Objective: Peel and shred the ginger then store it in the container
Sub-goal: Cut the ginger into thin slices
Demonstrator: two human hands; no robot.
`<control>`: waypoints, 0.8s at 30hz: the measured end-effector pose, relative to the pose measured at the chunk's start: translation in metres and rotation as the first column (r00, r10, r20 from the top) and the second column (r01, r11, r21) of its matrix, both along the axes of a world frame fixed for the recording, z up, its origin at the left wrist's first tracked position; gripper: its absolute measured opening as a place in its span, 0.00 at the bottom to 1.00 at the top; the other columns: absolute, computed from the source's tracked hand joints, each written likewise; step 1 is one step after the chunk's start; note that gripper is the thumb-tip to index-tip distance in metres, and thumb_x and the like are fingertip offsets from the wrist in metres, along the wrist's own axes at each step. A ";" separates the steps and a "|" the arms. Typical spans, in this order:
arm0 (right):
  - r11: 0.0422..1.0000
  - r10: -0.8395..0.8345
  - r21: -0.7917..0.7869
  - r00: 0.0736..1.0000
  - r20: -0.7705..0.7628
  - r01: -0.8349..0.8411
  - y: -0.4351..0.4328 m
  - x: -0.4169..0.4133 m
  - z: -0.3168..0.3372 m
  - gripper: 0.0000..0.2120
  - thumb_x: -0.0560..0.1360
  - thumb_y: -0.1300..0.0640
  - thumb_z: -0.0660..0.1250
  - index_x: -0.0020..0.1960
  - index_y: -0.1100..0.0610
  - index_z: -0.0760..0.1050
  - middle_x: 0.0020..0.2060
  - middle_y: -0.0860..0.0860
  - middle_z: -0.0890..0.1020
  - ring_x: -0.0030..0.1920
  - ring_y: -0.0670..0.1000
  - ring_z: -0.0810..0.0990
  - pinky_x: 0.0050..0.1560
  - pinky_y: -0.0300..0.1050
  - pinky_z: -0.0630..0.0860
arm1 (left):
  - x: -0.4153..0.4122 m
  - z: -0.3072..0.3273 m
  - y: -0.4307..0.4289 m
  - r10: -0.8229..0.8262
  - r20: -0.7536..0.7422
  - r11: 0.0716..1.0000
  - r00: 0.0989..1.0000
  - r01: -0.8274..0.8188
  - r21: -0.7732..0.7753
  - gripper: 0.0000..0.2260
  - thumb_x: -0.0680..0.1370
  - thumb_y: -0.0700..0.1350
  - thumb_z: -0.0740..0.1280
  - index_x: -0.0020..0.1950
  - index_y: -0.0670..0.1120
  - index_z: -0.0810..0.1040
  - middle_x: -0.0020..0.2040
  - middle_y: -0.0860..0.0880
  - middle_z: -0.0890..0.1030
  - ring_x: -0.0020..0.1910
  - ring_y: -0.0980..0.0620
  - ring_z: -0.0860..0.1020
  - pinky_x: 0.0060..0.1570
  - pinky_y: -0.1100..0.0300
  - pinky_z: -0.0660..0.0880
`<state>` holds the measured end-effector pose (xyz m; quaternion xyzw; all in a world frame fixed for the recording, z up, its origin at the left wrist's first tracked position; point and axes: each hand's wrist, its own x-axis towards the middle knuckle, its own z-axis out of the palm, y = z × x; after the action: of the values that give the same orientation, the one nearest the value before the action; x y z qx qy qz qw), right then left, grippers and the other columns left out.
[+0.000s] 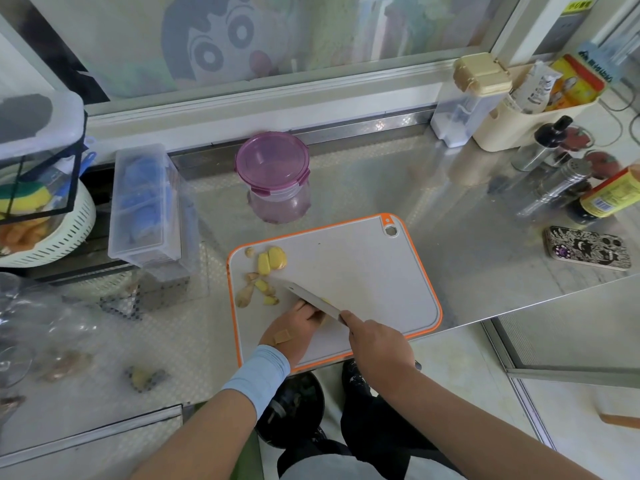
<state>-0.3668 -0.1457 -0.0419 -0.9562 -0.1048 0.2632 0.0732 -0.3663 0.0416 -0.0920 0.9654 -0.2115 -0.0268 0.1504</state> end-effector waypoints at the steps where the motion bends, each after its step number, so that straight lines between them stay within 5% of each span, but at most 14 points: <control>1: 1.000 0.003 -0.003 1.000 -0.005 -0.003 0.000 0.000 0.001 0.25 0.78 0.67 0.56 0.68 0.44 0.59 0.34 0.48 0.67 0.31 0.55 0.70 0.26 0.45 0.64 | 0.000 0.000 0.000 0.004 -0.006 1.000 1.000 -0.004 -0.001 0.24 0.63 0.32 0.76 0.59 0.42 0.82 0.56 0.47 0.81 0.58 0.46 0.78 0.38 0.60 0.80; 9: 1.000 -0.002 0.016 1.000 -0.031 0.002 -0.004 0.004 0.005 0.27 0.77 0.68 0.56 0.68 0.44 0.60 0.39 0.49 0.72 0.36 0.57 0.73 0.30 0.46 0.68 | 0.002 0.000 0.000 0.037 -0.049 0.999 0.998 -0.038 -0.017 0.29 0.61 0.33 0.79 0.61 0.45 0.81 0.56 0.49 0.80 0.57 0.48 0.76 0.28 0.59 0.79; 21: 0.998 -0.022 0.051 0.994 -0.111 0.027 -0.005 0.009 -0.003 0.29 0.74 0.71 0.56 0.66 0.44 0.60 0.36 0.51 0.75 0.35 0.57 0.76 0.35 0.50 0.77 | 0.004 -0.008 0.001 0.027 -0.086 0.999 0.996 -0.030 -0.041 0.23 0.65 0.34 0.77 0.58 0.45 0.81 0.56 0.49 0.79 0.55 0.48 0.78 0.28 0.58 0.78; 24: 0.997 -0.018 0.071 0.994 -0.110 0.025 -0.001 0.015 -0.006 0.23 0.76 0.68 0.56 0.64 0.46 0.63 0.36 0.52 0.75 0.35 0.57 0.76 0.33 0.47 0.73 | 0.004 -0.008 0.000 0.069 -0.103 0.990 0.992 -0.081 -0.114 0.22 0.64 0.39 0.79 0.57 0.48 0.82 0.55 0.50 0.80 0.54 0.55 0.75 0.32 0.60 0.79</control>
<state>-0.3514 -0.1464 -0.0476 -0.9382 -0.0998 0.3105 0.1161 -0.3627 0.0411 -0.1003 0.9595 -0.1685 -0.0562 0.2184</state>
